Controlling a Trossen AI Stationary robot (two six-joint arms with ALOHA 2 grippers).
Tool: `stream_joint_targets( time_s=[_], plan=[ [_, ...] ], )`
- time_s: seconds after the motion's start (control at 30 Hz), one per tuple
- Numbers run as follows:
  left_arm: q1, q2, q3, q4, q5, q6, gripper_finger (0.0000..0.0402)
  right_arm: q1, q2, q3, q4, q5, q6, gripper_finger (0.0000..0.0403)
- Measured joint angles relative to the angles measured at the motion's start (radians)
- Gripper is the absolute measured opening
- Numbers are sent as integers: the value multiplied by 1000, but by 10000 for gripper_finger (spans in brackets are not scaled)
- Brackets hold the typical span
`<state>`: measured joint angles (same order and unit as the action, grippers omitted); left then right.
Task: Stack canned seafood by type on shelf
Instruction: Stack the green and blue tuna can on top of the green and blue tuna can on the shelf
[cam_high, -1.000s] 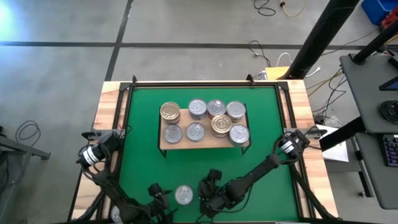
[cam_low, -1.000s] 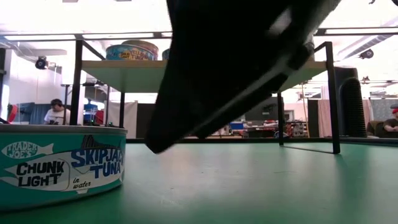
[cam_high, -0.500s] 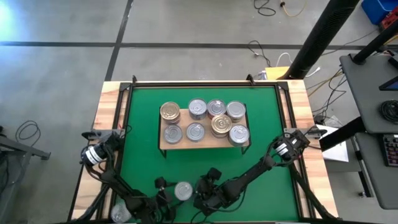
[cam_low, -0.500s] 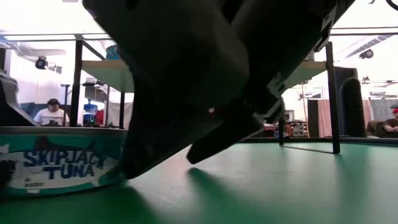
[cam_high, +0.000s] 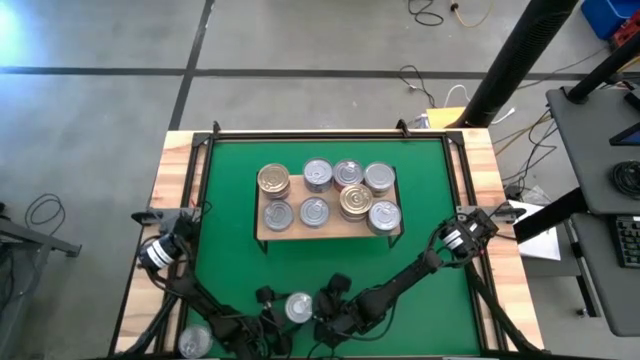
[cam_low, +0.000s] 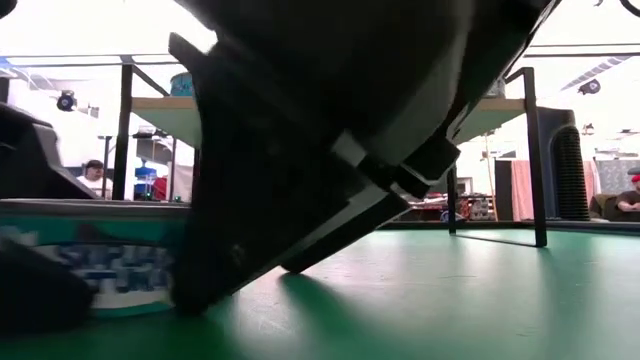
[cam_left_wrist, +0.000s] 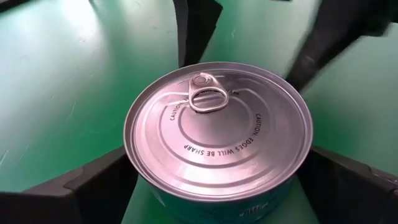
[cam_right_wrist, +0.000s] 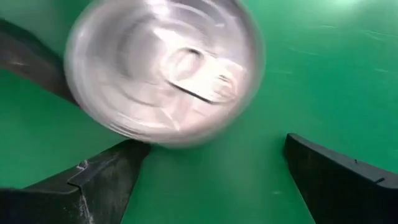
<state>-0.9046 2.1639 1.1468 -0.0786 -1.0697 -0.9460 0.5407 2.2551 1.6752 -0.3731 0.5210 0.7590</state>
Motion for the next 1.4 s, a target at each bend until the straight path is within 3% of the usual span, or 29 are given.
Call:
stream_joint_targets(
  time_s=[0.47,0.8,1.17,1.4],
  plan=[
    [39,8,50,20,49,0,390,5,0,16,64,-117,-222,380],
    [19,3,186,-275,96,-41,373,11,-6,72,-17,-210,-365,380],
    [-43,-3,212,-377,111,-252,371,18,-24,74,-37,-215,-377,380],
    [-64,-5,332,-644,119,-315,371,19,-71,74,-62,-207,-408,380]
  ],
)
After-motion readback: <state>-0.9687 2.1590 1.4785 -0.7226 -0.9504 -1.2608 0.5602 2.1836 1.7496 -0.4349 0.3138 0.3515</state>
